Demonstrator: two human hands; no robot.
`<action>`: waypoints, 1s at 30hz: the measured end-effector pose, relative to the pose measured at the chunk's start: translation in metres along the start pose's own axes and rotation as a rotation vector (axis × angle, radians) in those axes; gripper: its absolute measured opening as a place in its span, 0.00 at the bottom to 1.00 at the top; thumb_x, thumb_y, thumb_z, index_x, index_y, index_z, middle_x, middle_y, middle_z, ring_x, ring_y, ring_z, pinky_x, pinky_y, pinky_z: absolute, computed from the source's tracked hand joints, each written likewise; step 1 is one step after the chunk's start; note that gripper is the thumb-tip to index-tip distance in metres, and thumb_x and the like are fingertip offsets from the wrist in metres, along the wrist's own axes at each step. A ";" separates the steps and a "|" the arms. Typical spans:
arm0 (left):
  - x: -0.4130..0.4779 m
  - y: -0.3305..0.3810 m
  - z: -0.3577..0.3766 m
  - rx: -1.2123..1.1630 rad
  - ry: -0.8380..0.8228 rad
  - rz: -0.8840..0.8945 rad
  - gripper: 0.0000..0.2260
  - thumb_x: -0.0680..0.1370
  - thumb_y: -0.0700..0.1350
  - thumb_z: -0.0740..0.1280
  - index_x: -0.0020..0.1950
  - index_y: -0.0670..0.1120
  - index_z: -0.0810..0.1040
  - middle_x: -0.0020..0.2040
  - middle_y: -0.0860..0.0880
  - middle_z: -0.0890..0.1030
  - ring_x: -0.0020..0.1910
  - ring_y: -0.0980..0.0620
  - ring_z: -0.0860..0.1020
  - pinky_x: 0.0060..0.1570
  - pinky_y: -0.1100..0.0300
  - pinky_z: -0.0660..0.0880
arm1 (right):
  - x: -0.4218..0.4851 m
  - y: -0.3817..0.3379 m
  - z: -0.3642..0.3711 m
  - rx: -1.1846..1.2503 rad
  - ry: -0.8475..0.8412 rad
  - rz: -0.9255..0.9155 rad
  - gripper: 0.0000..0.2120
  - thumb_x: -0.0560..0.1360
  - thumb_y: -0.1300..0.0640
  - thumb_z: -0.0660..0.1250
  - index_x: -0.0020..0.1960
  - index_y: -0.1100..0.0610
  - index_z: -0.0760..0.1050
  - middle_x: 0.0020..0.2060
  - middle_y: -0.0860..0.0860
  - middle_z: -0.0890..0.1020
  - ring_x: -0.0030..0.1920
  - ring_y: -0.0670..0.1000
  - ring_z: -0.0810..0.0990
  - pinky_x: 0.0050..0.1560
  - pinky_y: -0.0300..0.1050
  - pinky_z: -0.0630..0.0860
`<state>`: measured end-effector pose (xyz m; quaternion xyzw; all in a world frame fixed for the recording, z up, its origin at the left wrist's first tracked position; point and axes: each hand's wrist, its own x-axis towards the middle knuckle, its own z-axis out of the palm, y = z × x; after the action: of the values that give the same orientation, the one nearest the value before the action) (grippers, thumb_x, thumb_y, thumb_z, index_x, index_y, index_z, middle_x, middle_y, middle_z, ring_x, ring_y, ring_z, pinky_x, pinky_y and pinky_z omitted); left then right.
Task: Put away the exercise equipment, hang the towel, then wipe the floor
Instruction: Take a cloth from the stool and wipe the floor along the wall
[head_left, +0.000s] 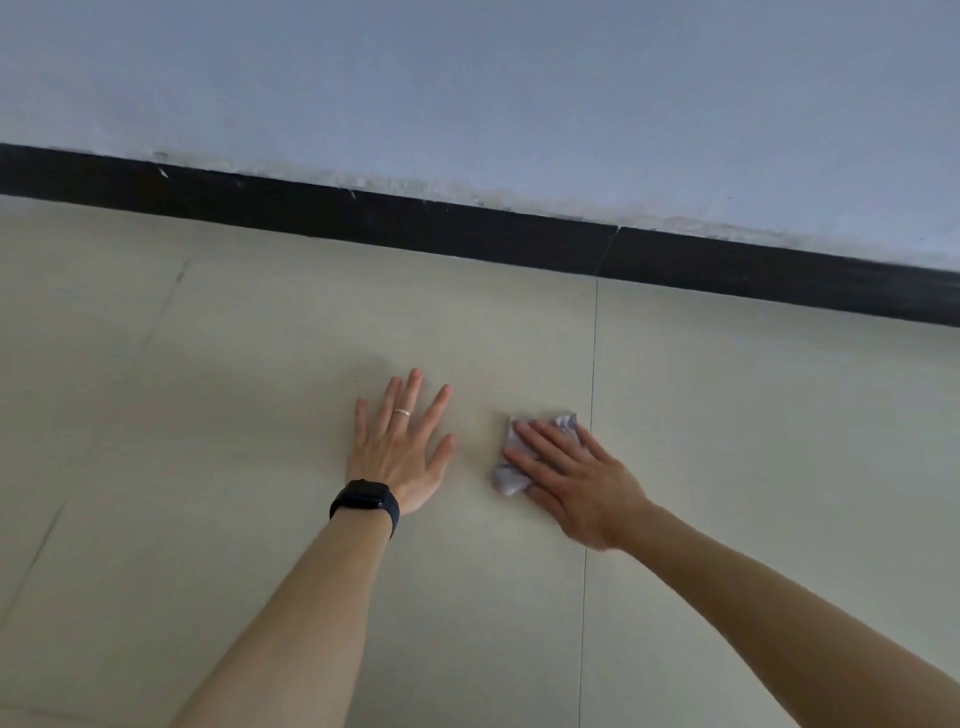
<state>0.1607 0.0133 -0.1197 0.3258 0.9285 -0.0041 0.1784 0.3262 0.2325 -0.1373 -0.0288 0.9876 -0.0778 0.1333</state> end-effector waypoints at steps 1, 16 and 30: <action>0.009 -0.002 -0.003 -0.006 -0.013 0.004 0.27 0.82 0.62 0.44 0.78 0.63 0.35 0.78 0.54 0.30 0.79 0.50 0.34 0.76 0.42 0.36 | 0.016 0.009 -0.006 0.075 0.025 0.203 0.26 0.84 0.40 0.40 0.81 0.41 0.42 0.80 0.45 0.42 0.80 0.49 0.41 0.78 0.58 0.46; 0.104 -0.077 -0.024 0.013 0.016 0.052 0.31 0.75 0.73 0.38 0.76 0.67 0.33 0.79 0.54 0.32 0.79 0.49 0.36 0.76 0.38 0.42 | 0.082 0.075 -0.032 0.300 0.169 0.814 0.27 0.83 0.40 0.42 0.81 0.42 0.44 0.81 0.46 0.41 0.80 0.48 0.39 0.78 0.61 0.42; 0.109 -0.087 -0.009 -0.051 0.122 0.071 0.30 0.78 0.68 0.46 0.79 0.65 0.43 0.81 0.55 0.41 0.81 0.50 0.45 0.76 0.38 0.47 | 0.176 0.054 -0.041 0.250 0.347 0.893 0.26 0.85 0.44 0.46 0.82 0.48 0.49 0.81 0.48 0.49 0.81 0.50 0.46 0.78 0.57 0.39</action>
<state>0.0267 0.0116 -0.1573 0.3535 0.9253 0.0457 0.1296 0.1436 0.2785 -0.1521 0.4266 0.8943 -0.1347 -0.0106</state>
